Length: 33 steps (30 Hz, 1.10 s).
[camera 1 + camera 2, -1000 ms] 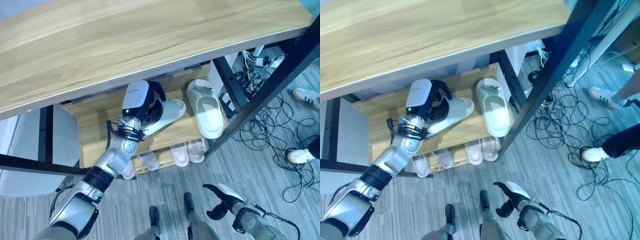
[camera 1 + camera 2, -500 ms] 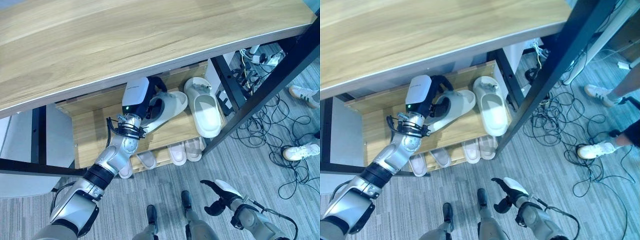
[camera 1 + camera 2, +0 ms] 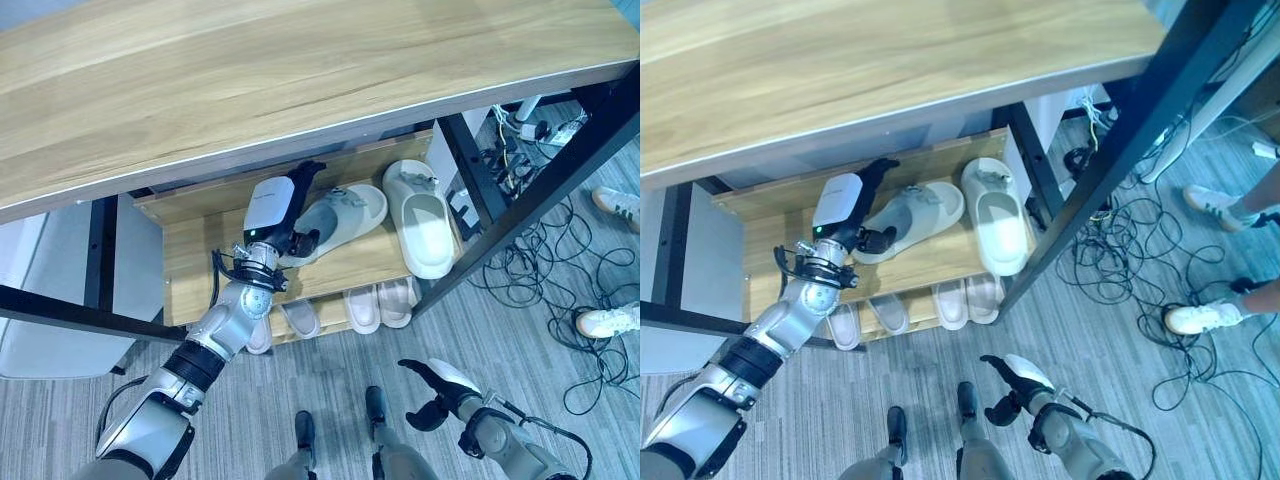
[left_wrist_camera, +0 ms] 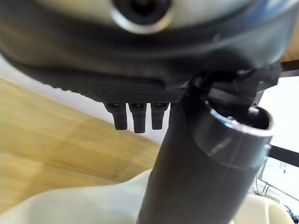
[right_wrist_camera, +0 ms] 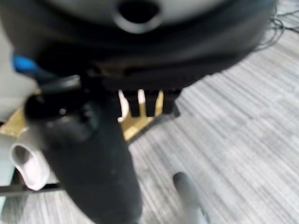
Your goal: Arrange the slippers neatly on the shoe rack.
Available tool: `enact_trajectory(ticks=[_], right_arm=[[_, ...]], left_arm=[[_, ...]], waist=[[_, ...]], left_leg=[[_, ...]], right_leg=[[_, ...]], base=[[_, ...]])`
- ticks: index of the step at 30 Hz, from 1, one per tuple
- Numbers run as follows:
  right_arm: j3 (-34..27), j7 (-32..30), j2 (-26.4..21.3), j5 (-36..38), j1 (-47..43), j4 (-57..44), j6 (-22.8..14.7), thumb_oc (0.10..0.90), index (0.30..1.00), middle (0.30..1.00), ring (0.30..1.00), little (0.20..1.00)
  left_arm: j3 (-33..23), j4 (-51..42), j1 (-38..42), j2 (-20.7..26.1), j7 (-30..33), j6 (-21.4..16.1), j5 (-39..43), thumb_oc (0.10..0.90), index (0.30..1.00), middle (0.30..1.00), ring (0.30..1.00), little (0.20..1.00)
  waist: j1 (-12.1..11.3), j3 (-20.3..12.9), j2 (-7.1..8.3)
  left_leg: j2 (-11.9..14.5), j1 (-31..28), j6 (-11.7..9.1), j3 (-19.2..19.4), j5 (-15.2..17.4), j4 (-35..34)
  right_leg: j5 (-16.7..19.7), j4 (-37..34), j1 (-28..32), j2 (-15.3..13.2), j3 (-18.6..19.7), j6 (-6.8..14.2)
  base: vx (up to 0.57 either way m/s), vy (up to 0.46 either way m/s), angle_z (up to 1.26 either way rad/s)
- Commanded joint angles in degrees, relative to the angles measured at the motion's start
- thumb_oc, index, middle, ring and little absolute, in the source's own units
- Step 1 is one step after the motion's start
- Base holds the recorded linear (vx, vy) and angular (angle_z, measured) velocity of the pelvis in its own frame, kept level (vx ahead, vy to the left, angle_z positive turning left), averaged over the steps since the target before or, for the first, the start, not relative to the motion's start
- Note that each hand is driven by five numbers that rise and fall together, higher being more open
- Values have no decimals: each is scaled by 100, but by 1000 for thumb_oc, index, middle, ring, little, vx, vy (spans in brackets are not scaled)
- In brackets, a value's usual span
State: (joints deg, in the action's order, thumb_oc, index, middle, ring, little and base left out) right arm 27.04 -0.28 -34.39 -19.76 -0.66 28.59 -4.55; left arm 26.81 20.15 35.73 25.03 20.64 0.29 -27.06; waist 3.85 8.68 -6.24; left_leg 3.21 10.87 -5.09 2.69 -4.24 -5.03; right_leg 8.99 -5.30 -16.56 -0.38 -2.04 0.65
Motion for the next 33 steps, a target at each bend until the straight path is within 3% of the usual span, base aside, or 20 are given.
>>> enact_trajectory(ticks=[1,8,10,11,14,15,18,23,33], right_arm=[[-128,-163,66,57,301,-211,-265,800,900,900,900,900],[-126,-127,131,-2,339,-166,-230,800,900,900,900,900],[-134,-114,145,-20,347,-151,-201,800,900,900,900,900],[-171,-104,169,-27,378,-137,-174,800,900,900,900,900],[-195,-83,166,-47,398,-139,-148,800,900,900,900,900],[-200,-52,159,-42,390,-126,-123,800,900,900,900,900],[-202,-18,127,-73,413,-139,-118,800,900,900,900,900],[-202,3,121,-104,423,-124,-104,800,900,900,900,900],[-195,-28,215,-123,397,-59,-76,800,900,900,900,900]], left_arm=[[-300,-25,351,137,248,-319,-105,800,900,900,900,900],[-733,-4,-56,24,221,-453,755,800,900,900,900,900],[-892,-10,-214,-78,160,-550,1365,800,900,900,900,900],[-1102,87,-480,-244,-66,-689,2380,800,900,900,900,900],[-1206,126,-576,-319,-212,-789,2959,800,900,900,900,900],[-1238,206,-663,-376,-398,-909,3642,800,900,900,900,900],[-1240,221,-773,-367,-629,-975,4132,800,900,900,900,900],[-1192,200,-902,-424,-833,-992,4597,800,900,900,900,900],[-1115,-58,-1038,-532,-893,-987,4635,800,900,900,900,900]], waist=[[-47,-403,171],[-94,-423,172],[-106,-439,167],[-115,-472,162],[-112,-491,146],[-102,-497,138],[-99,-511,132],[-93,-533,134],[-123,-548,155]], left_leg=[[-253,448,116,-129,-149,3],[-249,402,106,-152,-167,3],[-251,387,106,-168,-177,3],[-255,359,116,-179,-181,3],[-252,355,123,-177,-178,3],[-252,346,131,-185,-177,3],[-257,347,136,-186,-167,3],[-249,344,144,-192,-156,3],[-247,309,150,-209,-148,3]], right_leg=[[-917,43,281,-130,-37,340],[-947,36,350,-126,-88,317],[-956,36,370,-120,-107,307],[-960,37,402,-117,-147,297],[-959,37,410,-122,-172,296],[-960,38,416,-128,-183,301],[-964,37,425,-129,-175,298],[-961,38,426,-141,-170,301],[-977,41,462,-138,-183,287]], base=[[1,-8,3],[1,-2,1],[0,-7,8],[1,2,5],[-1,3,4],[-3,11,7],[2,13,6],[2,8,2],[1,0,1]])
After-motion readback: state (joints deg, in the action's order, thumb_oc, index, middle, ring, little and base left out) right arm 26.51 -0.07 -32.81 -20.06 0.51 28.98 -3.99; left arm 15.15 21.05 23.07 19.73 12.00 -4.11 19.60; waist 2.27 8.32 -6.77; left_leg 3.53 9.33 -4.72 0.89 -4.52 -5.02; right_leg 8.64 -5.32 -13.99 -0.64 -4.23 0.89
